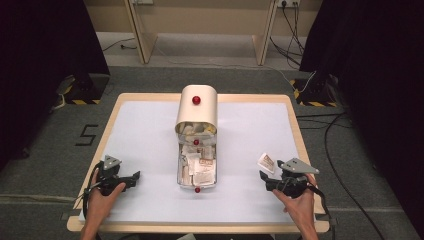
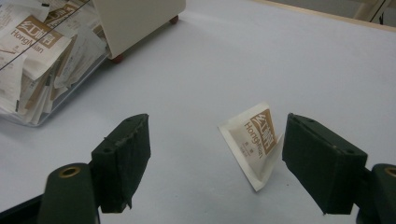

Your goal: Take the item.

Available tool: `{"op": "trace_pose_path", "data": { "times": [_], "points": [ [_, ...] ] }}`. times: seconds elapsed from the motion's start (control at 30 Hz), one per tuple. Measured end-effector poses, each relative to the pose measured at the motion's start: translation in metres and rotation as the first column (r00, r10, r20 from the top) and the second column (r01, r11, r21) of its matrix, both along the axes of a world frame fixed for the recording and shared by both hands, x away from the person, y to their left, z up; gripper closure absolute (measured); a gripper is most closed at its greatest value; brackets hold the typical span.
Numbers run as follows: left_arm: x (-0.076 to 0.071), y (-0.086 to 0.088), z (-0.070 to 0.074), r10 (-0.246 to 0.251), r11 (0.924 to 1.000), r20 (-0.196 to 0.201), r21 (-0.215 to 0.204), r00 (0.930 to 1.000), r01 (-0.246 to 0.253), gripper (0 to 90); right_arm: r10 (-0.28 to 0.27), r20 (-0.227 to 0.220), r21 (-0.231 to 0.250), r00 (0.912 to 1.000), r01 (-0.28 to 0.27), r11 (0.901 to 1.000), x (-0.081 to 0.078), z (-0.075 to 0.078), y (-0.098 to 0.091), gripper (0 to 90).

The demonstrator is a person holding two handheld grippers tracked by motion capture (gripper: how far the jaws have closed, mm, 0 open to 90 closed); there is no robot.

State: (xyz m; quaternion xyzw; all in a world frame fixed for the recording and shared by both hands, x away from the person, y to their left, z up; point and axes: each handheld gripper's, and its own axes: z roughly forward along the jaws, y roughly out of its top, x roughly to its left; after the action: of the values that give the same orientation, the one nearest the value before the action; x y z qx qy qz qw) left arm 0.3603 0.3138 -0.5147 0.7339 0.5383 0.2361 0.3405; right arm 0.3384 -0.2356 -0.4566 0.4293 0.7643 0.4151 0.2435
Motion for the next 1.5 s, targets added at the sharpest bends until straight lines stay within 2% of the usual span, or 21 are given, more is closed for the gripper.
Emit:
{"op": "trace_pose_path", "data": {
  "times": [0.5,0.77,1.03,1.23,1.5],
  "points": [
    [0.000,0.000,0.000,0.000,1.0000,0.000,0.000,1.0000,0.000,11.3,0.025,-0.002,-0.022,0.9997,-0.025,0.9994,-0.016,-0.003,0.001,23.9],
    [0.000,0.000,0.000,0.000,1.0000,0.000,0.000,1.0000,0.000,11.3,0.017,-0.035,0.002,0.9992,-0.017,0.9998,-0.020,-0.011,-0.006,23.8],
    [0.000,0.000,0.000,0.000,1.0000,0.000,0.000,1.0000,0.000,11.3,0.035,-0.039,-0.018,0.9986,-0.035,0.9992,-0.027,-0.013,-0.007,23.8],
    [0.000,0.000,0.000,0.000,1.0000,0.000,0.000,1.0000,0.000,11.3,0.038,-0.076,-0.006,0.9964,-0.038,0.9992,-0.030,-0.021,-0.011,24.1],
    [0.000,0.000,0.000,0.000,1.0000,0.000,0.000,1.0000,0.000,11.3,0.058,-0.114,-0.029,0.9918,-0.062,0.9977,-0.036,-0.027,-0.010,23.8]
  ]
}}
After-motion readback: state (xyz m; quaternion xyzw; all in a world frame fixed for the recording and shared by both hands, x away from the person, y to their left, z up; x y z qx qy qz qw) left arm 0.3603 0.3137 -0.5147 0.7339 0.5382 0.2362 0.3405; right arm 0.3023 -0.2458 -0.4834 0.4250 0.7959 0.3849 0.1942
